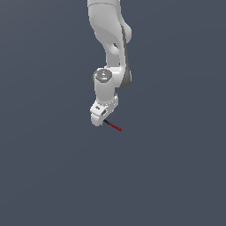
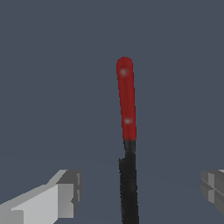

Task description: Pick up the object and move it to a goal position.

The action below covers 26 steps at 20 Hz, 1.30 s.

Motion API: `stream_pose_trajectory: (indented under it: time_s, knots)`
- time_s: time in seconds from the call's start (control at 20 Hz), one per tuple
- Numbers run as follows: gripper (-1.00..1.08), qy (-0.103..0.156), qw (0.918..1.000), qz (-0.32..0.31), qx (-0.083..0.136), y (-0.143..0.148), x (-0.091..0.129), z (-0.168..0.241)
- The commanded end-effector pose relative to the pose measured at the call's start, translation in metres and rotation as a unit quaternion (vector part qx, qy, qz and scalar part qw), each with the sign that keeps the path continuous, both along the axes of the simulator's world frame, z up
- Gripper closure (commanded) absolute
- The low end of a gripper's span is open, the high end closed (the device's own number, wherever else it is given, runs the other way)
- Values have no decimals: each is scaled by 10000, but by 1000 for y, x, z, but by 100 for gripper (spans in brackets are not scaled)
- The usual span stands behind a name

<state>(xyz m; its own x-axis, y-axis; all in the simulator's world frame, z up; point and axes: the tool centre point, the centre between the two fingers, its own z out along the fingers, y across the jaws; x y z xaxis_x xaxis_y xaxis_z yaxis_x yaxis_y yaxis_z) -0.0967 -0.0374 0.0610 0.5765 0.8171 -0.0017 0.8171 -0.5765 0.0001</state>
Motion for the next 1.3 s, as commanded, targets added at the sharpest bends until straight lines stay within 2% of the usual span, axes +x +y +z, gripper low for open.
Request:
stream_pose_trajectory:
  time_s: [0.0, 0.45, 0.9, 1.2, 1.25]
  knots:
    - [-92, -4, 9999, 112, 5, 0, -2, -2]
    - [-92, -2, 9999, 148, 6, 0, -3, -7]
    - [-92, -3, 9999, 166, 6, 0, -5, -44]
    - [-92, -4, 9999, 170, 6, 0, -4, -53]
    - [108, -4, 9999, 170, 6, 0, -4, -53]
